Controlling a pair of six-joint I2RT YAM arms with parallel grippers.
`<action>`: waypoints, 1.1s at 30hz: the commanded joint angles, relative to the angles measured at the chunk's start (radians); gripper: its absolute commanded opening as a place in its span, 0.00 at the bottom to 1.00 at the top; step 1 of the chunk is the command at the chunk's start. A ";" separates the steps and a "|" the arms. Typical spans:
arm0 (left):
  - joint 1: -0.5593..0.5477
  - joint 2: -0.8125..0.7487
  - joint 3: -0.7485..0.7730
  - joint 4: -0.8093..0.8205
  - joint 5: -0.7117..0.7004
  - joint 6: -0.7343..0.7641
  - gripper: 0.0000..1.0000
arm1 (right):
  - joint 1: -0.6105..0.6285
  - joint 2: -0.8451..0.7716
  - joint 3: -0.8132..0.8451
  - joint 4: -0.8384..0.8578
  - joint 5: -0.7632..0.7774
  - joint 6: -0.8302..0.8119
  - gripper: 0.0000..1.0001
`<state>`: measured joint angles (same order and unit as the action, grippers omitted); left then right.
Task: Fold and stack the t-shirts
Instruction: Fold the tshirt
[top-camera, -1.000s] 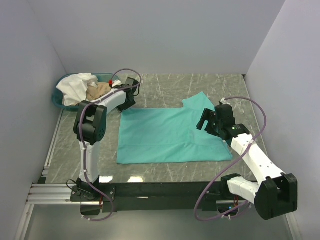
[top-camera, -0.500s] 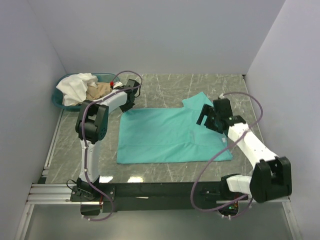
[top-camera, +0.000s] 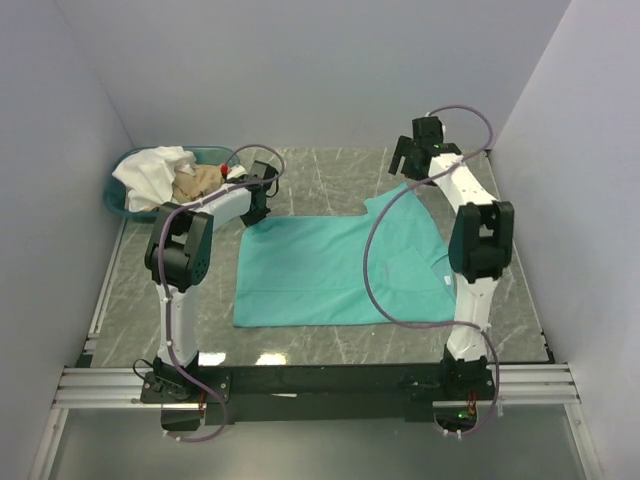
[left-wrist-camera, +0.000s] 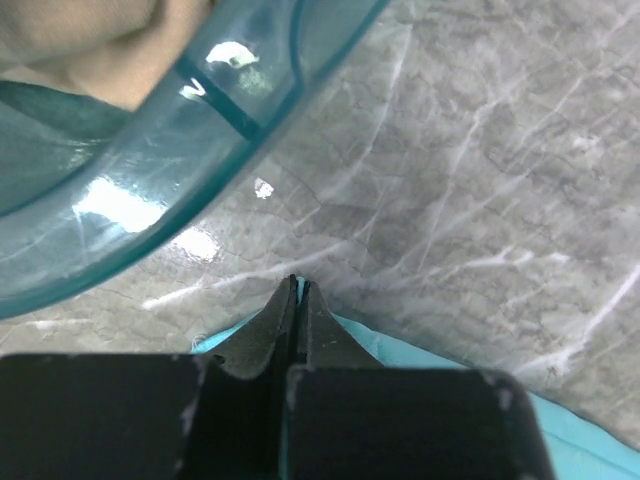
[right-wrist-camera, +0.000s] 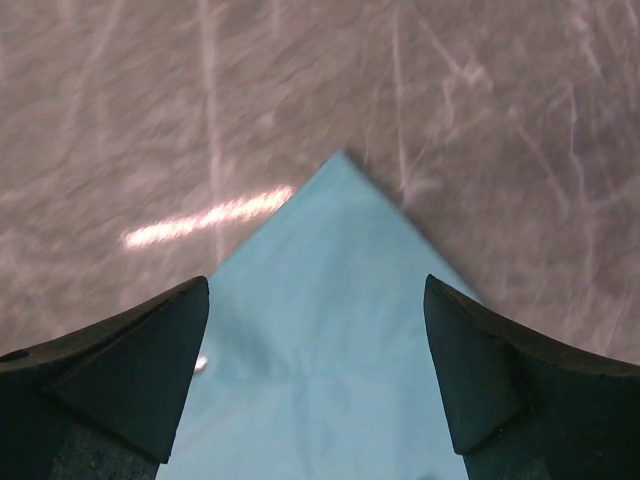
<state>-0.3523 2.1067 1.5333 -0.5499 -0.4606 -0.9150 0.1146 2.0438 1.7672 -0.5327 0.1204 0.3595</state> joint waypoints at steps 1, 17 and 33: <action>-0.002 -0.059 -0.013 0.048 0.049 0.024 0.01 | -0.015 0.149 0.208 -0.092 0.051 -0.131 0.93; -0.002 -0.042 0.005 0.042 0.071 0.016 0.01 | -0.030 0.449 0.465 -0.165 -0.022 -0.274 0.71; -0.002 -0.106 -0.028 0.059 0.076 0.030 0.01 | -0.029 0.249 0.220 -0.044 -0.064 -0.298 0.00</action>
<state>-0.3523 2.0907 1.5230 -0.5133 -0.4026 -0.9020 0.0868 2.4283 2.0735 -0.6247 0.0692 0.0742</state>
